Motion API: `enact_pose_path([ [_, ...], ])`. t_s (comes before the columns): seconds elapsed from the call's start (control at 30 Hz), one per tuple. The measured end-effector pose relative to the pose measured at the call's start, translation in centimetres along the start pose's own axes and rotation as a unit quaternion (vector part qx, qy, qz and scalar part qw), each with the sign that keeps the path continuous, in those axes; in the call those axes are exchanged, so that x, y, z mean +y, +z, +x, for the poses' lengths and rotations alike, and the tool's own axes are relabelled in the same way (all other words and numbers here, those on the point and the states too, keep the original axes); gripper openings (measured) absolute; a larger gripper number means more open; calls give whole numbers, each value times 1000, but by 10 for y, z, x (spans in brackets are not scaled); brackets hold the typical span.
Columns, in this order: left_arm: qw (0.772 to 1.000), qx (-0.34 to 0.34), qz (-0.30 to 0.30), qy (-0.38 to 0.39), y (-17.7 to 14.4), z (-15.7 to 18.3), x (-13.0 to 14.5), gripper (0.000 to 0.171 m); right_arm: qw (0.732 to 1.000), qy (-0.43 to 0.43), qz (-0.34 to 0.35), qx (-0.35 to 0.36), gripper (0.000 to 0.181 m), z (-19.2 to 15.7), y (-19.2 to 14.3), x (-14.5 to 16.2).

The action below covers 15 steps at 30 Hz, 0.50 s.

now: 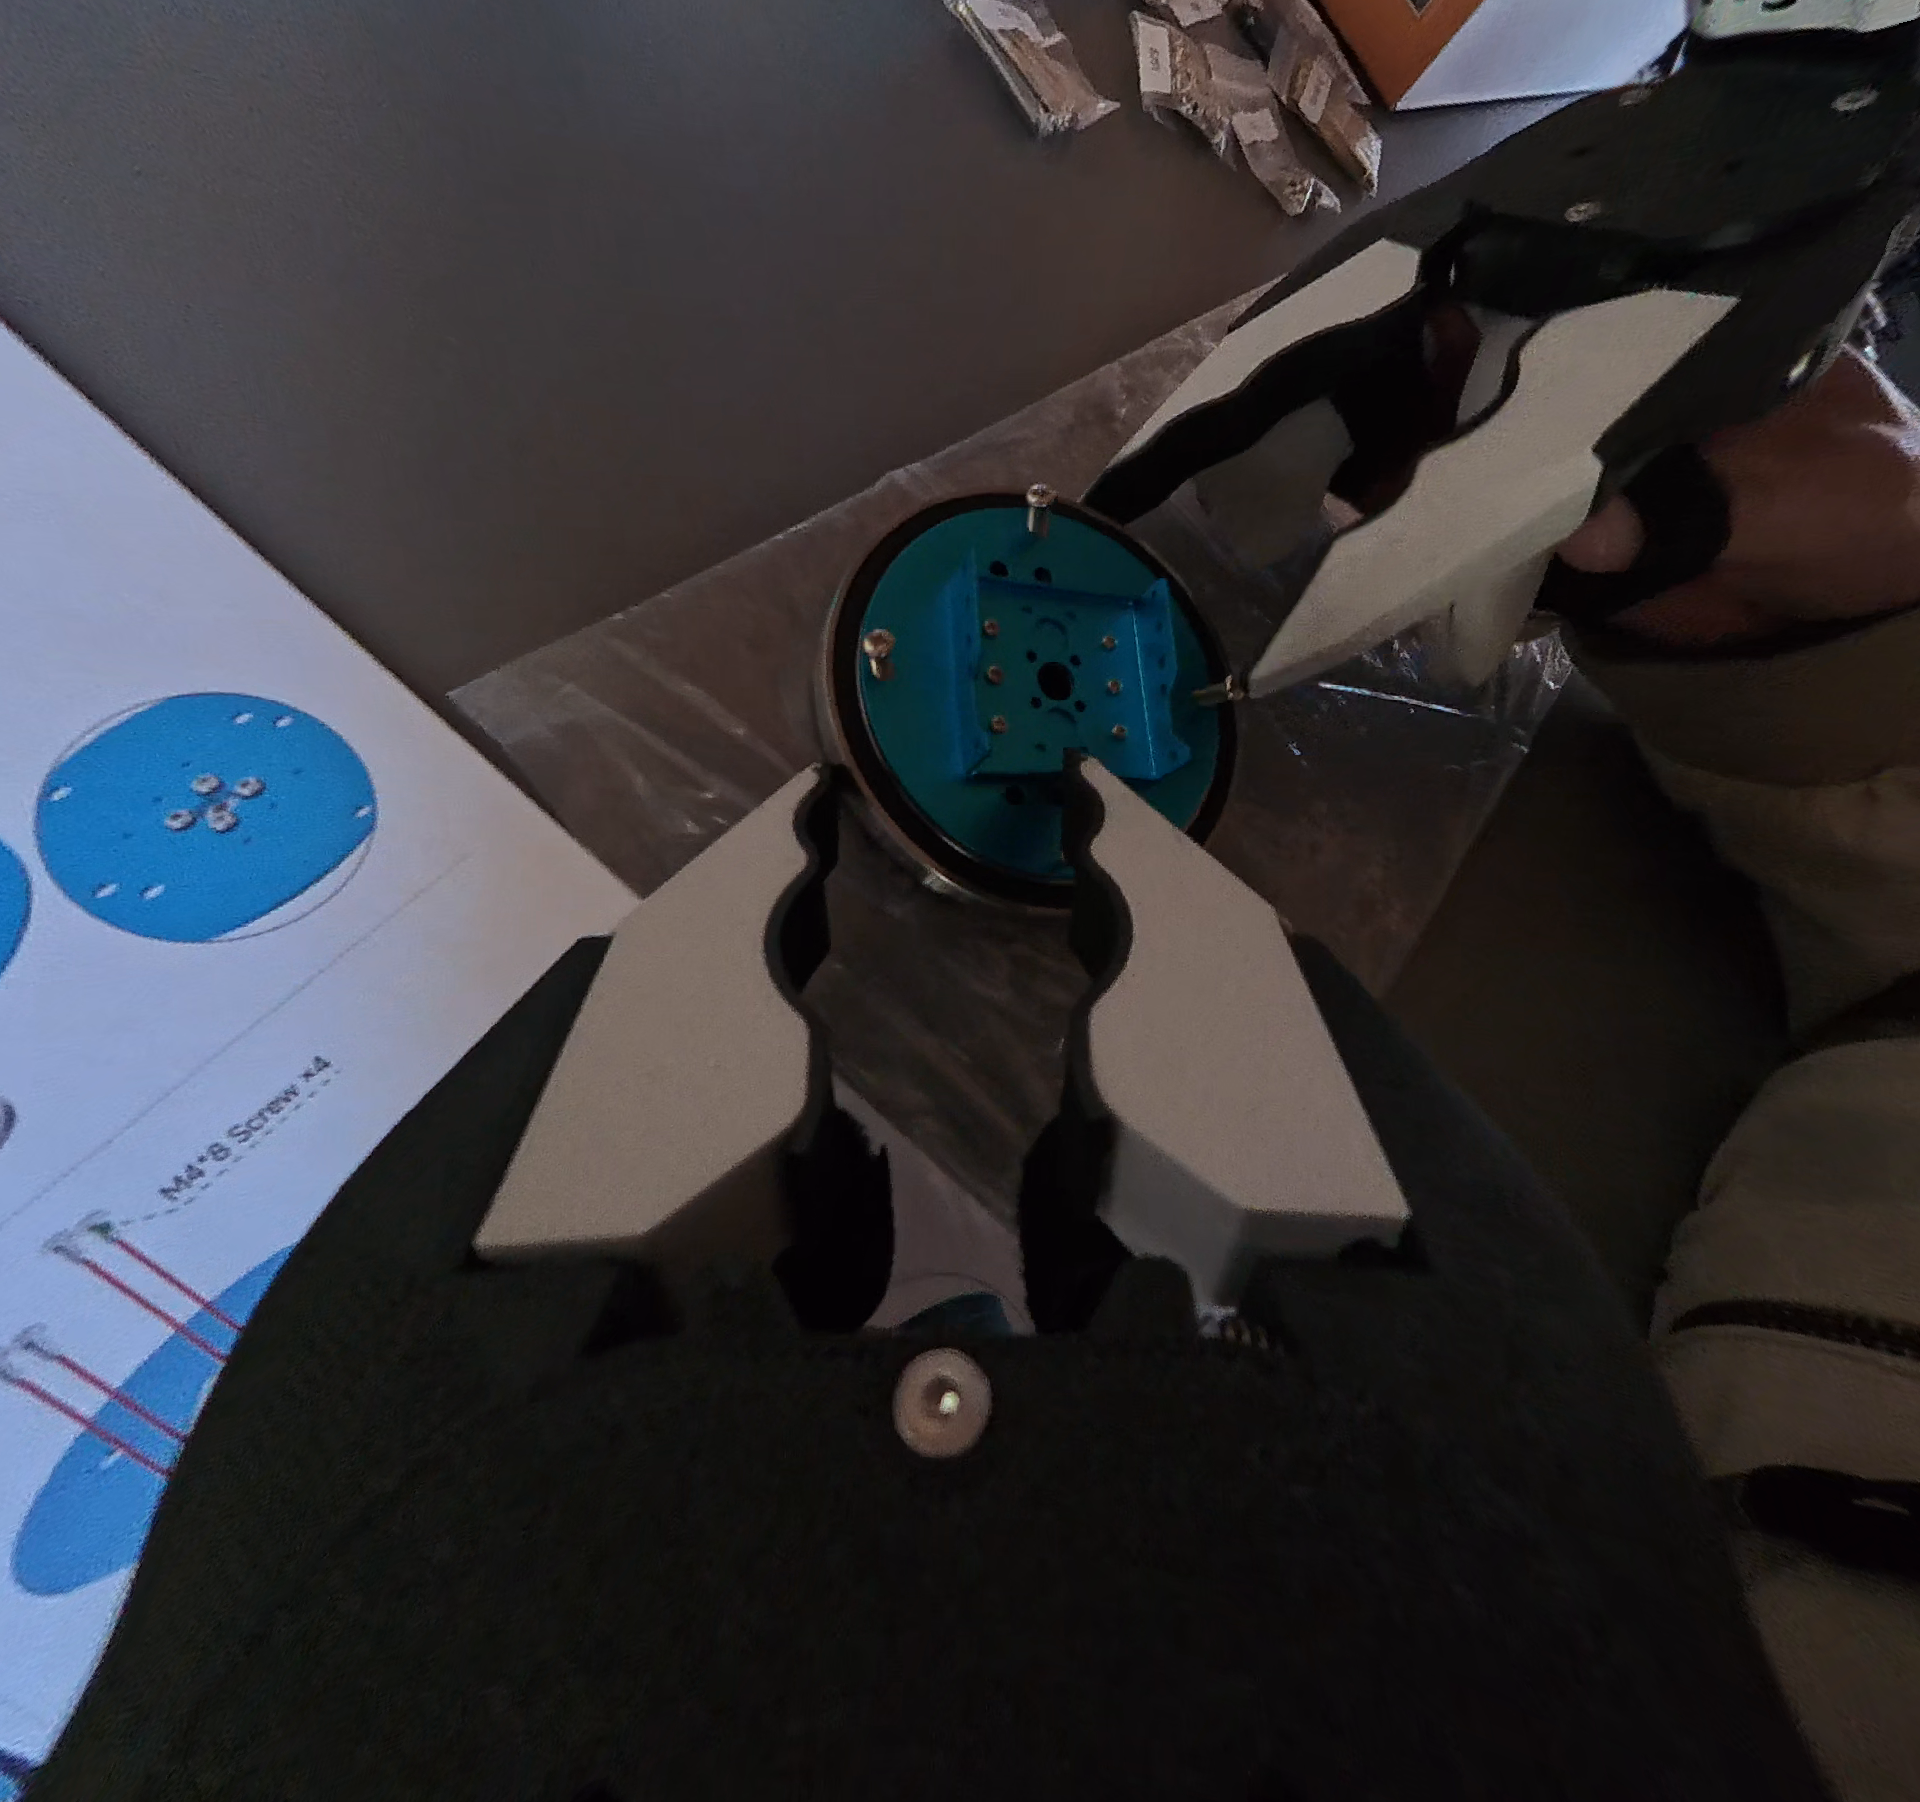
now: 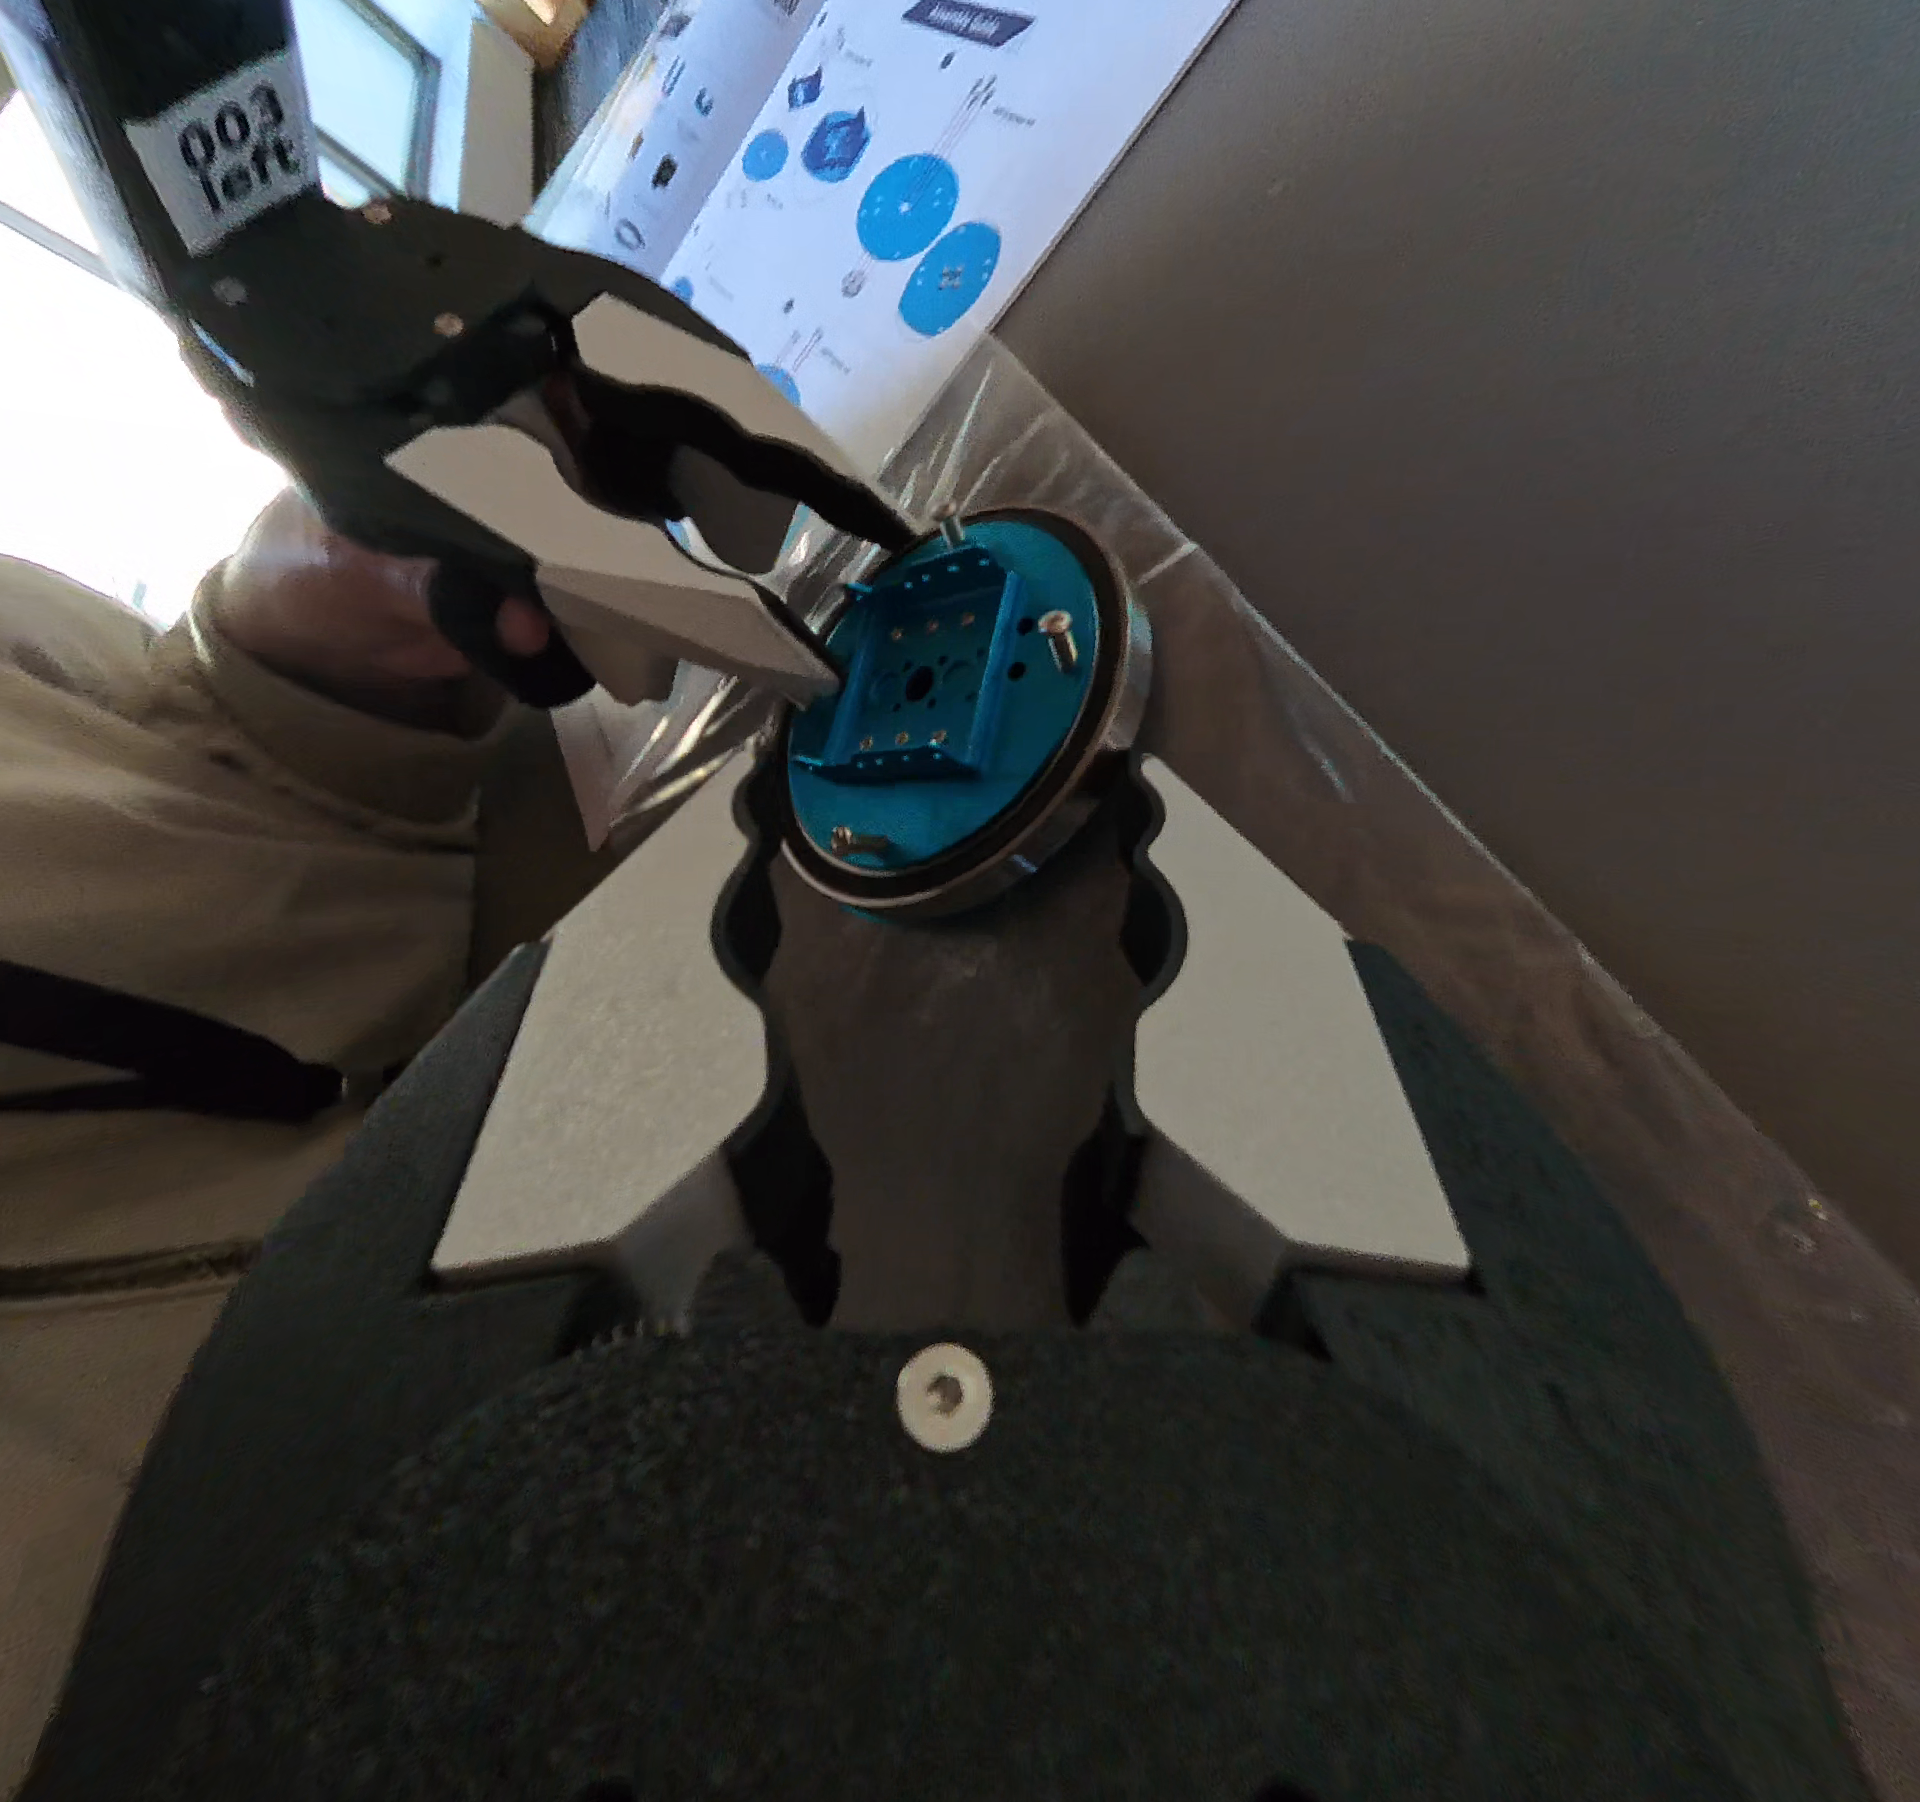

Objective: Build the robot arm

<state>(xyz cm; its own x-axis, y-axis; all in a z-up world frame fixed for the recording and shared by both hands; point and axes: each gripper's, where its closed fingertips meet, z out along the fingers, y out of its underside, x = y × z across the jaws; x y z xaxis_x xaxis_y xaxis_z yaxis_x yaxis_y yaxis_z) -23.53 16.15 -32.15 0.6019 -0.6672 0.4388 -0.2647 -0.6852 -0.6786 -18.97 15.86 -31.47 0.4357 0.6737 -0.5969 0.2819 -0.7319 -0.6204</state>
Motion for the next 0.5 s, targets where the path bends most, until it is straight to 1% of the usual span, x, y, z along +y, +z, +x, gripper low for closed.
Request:
enact_pose_path([
  [0.1,1000,-1,3,-4,0,0,-1,43,998,57,21,-16,60,2,1,-5],
  [0.2,1000,6,6,-9,2,3,-1,43,992,117,31,-25,50,6,2,-9],
  [0.23,1000,10,6,-10,4,5,-1,42,992,118,28,-19,43,9,3,-8],
  [0.27,1000,11,5,-8,5,6,0,37,993,111,27,-11,35,11,5,-8],
  [0.3,1000,14,1,-5,6,9,1,36,994,106,22,-7,31,11,6,-6],
  [0.4,1000,7,0,4,9,11,0,36,996,93,12,1,28,12,9,-4],
  [0.5,1000,7,0,6,9,11,0,36,996,85,7,-11,32,9,8,-4],
])
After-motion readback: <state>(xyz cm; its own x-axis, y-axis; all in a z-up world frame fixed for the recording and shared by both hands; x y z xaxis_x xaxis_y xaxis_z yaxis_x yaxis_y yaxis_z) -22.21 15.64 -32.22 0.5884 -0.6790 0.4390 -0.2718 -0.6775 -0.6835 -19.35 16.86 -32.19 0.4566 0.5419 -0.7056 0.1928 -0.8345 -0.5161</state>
